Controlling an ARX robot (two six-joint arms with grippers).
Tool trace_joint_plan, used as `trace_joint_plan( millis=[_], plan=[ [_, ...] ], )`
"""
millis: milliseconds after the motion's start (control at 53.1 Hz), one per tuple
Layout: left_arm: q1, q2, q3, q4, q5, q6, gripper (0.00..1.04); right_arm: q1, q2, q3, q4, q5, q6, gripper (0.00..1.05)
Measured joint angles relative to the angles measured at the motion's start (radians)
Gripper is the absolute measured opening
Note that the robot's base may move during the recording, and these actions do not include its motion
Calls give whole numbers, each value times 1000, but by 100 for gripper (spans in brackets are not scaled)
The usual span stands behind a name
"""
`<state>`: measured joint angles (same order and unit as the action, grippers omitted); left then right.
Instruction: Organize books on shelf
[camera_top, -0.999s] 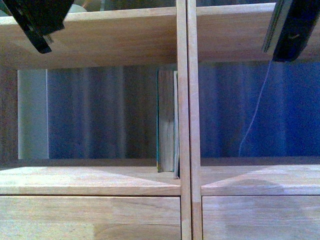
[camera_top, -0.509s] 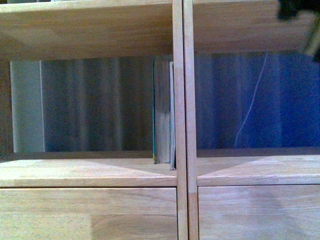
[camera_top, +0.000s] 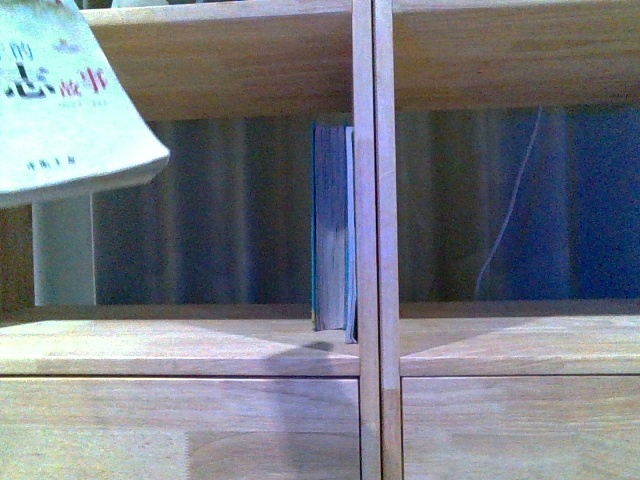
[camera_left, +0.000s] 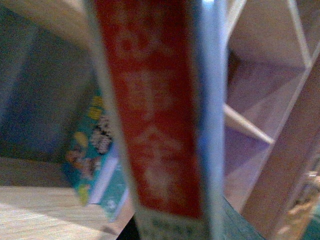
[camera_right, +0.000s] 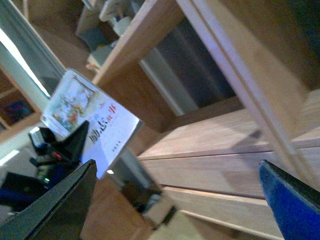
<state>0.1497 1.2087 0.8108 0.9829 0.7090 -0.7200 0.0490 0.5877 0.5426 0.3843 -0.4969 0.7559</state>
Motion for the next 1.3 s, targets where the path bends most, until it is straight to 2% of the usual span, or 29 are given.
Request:
trace_joint_plan(
  millis=[113,302,396,490,641,942,1301],
  plan=[
    [-32,101,84,-92,-53,222,7,-91,-54,-16,-24,-76,-111,98],
    [-108,281,247,-229,-169,489,7,-193,-150,-26,-62,-161,-155,98],
    [-146,360,325,-277,-226,591,7,-199,-186,-31,-89,-179,-167,98],
    [-183,427,392,-302,-278,686,7,-185,-197,-32,-113,-156,-191,98],
    [-241,510,487,-333,-326,811,7,-177,-197,-37,-119,-150,-208,98],
    [-313,662,656,-372,-421,922,7,-177,-197,-39,-119,-150,-216,98],
    [-362,808,716,-338,-507,1028,7,-177,-197,-39,-119,-150,-220,98]
  ],
)
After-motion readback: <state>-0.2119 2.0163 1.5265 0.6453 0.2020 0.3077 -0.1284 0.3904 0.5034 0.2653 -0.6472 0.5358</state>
